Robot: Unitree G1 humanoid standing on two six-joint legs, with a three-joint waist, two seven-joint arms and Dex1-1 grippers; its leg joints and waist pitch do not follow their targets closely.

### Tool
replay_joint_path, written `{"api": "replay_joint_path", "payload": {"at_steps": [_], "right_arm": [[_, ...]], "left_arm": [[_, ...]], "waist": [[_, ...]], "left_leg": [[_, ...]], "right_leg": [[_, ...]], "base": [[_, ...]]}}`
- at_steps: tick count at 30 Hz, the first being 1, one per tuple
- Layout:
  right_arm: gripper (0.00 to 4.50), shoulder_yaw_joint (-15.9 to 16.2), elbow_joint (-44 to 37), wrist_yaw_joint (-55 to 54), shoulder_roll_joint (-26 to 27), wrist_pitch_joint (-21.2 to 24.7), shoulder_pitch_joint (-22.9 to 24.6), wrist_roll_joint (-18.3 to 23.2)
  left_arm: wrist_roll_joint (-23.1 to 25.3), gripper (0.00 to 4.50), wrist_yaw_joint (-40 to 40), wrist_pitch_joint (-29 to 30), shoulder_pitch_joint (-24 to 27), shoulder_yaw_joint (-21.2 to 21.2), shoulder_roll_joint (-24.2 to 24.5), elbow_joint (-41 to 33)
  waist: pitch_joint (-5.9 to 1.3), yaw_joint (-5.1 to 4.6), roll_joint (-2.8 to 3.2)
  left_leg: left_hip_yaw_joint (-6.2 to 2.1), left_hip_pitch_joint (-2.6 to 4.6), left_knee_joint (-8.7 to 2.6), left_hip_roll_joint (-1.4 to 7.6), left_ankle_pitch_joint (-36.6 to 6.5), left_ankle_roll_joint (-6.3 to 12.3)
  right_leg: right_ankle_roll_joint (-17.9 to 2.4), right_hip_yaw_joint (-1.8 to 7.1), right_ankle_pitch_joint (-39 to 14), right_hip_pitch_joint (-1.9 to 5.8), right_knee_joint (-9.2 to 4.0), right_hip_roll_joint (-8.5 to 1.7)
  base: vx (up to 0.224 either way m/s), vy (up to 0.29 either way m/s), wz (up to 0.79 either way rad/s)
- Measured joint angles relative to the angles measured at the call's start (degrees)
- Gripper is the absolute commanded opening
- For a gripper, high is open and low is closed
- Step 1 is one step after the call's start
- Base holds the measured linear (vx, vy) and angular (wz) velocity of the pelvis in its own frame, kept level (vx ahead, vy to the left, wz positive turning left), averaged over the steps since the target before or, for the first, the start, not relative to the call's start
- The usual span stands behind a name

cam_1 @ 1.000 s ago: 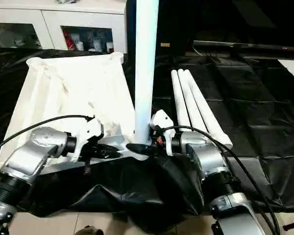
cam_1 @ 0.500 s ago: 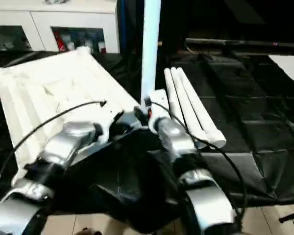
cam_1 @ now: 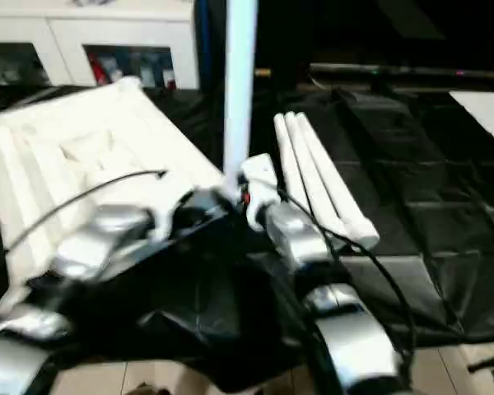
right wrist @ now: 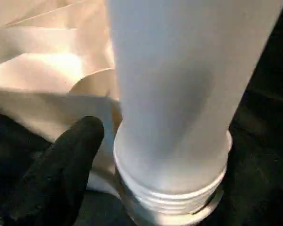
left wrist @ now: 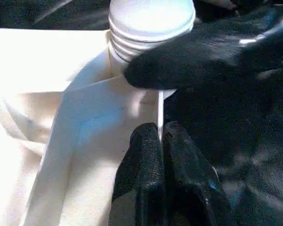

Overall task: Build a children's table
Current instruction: Rotate leg to tighten

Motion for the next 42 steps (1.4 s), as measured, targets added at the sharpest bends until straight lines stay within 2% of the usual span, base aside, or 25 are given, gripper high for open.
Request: {"api": "replay_joint_path", "payload": {"at_steps": [5, 10, 15, 28, 31, 33, 37, 42], "right_arm": [[4.45, 1.84, -5.11, 8.49, -3.42, 1.16, 2.79, 0.60], [4.45, 3.77, -11.01, 19.30, -8.41, 2.15, 7.35, 2.40], [4.45, 4.04, -15.10, 23.80, -10.50, 3.03, 8.06, 3.62], [3.31, 4.33, -17.49, 25.73, -11.19, 5.03, 9.07, 5.05], [3.23, 4.32, -17.49, 25.61, -11.23, 5.48, 9.07, 5.04], [2.93, 4.32, -17.55, 25.53, -11.19, 5.72, 9.09, 5.04], [2.77, 4.30, -17.57, 24.92, -10.86, 5.83, 9.31, 5.06], [2.74, 3.10, -17.38, 18.78, -9.03, 5.62, 10.23, 4.11]], "left_arm": [[-1.51, 0.00, -5.65, -1.05, 1.96, -1.21, 3.48, -2.71], [-3.22, 0.00, -12.78, -2.16, 3.56, -1.91, 6.82, -4.63], [-3.32, 0.00, -15.10, -2.29, 3.67, -2.03, 8.15, -4.93], [-3.78, 0.00, -17.53, -2.32, 4.11, -2.41, 9.48, -5.59], [-3.79, 0.00, -17.75, -2.32, 4.24, -2.46, 9.54, -5.61], [-3.78, 0.00, -17.70, -2.32, 4.26, -2.48, 9.50, -5.61], [-3.76, 0.00, -17.11, -2.26, 4.33, -2.50, 8.79, -5.60], [-3.04, 0.00, -11.47, -1.07, 3.96, -1.86, 5.21, -4.39]], "waist": [[0.00, 0.27, 0.00], [0.00, 1.25, 0.00], [0.00, 1.33, 0.00], [0.00, 1.51, 0.00], [0.00, 1.52, 0.00], [0.00, 1.52, 0.00], [0.00, 1.53, 0.00], [-0.02, 1.33, -0.02]], "left_leg": [[-0.01, 0.01, 0.02, 0.01, 0.00, 0.00], [0.00, -0.02, 0.08, 0.01, 0.00, 0.01], [0.00, 0.06, 0.15, 0.02, 0.01, 0.00], [-0.01, 0.03, 0.14, 0.01, 0.00, 0.00], [-0.01, 0.03, 0.14, 0.01, 0.00, 0.00], [-0.01, 0.03, 0.14, 0.01, 0.00, 0.00], [-0.01, 0.03, 0.15, 0.01, 0.01, 0.00], [-0.01, 0.16, 0.22, 0.00, 0.01, 0.00]], "right_leg": [[0.00, -0.02, 0.00, 0.02, 0.03, -0.01], [-0.01, -0.01, 0.01, 0.02, 0.03, -0.01], [-0.01, 0.00, 0.01, 0.06, 0.14, -0.01], [0.00, -0.01, 0.01, 0.06, 0.11, -0.02], [0.00, -0.01, 0.00, 0.06, 0.11, -0.02], [0.00, -0.02, 0.00, 0.06, 0.10, -0.02], [-0.01, -0.01, 0.01, 0.07, 0.11, -0.02], [-0.02, 0.01, 0.02, 0.20, 0.13, -0.06]], "base": [[0.000, 0.000, 0.00], [0.000, 0.000, 0.00], [0.000, 0.000, 0.00], [0.000, 0.000, 0.00], [0.000, 0.000, 0.00], [0.000, 0.000, 0.00], [0.000, 0.000, 0.00], [0.000, 0.000, 0.00]]}}
